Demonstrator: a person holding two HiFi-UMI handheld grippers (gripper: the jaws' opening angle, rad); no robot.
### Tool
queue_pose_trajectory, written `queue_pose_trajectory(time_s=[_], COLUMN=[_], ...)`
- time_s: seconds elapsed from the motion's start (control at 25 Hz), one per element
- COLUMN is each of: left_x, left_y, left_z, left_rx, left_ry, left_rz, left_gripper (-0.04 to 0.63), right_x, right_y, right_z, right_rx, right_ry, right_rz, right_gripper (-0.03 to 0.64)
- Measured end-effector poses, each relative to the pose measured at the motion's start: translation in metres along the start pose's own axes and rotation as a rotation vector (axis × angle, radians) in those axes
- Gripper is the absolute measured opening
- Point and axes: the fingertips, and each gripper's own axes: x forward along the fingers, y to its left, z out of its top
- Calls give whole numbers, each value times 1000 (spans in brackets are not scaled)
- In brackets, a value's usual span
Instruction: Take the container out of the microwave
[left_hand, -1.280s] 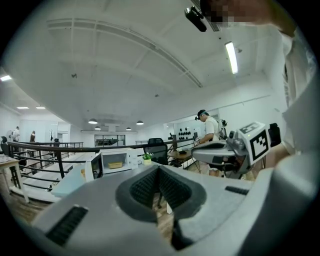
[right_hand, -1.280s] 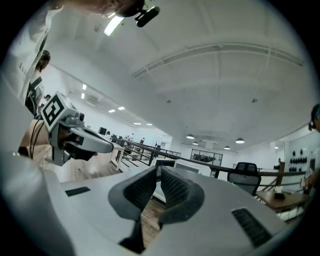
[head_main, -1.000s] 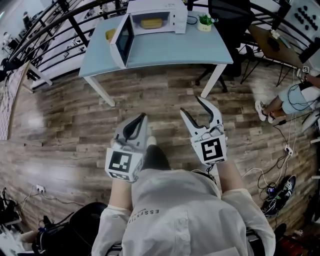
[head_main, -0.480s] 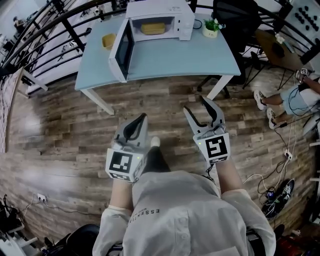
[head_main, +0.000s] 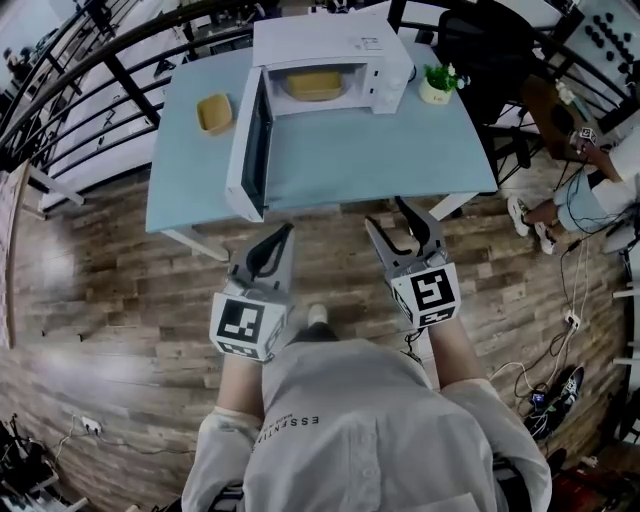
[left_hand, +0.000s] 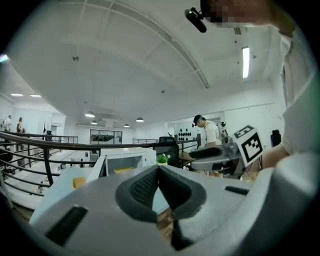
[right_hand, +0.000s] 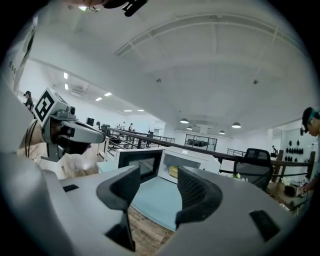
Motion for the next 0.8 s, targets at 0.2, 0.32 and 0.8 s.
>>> queue_pose_trajectory(time_s=[0.2, 0.32, 0.8], left_x=[41, 62, 138], left_y=[43, 56, 84], left_z=[9, 8, -4], left_rx=[9, 7, 4], left_ry=[0, 5, 37], left_rz=[-50, -75, -42], left_gripper=[2, 2, 2], right_x=[59, 84, 160], right_y=[-19, -27, -79], right_z=[7, 5, -17], right_rx=[22, 43, 60], right_ry=[18, 34, 65], right_rz=[-33, -35, 34], right_gripper=[225, 225, 225])
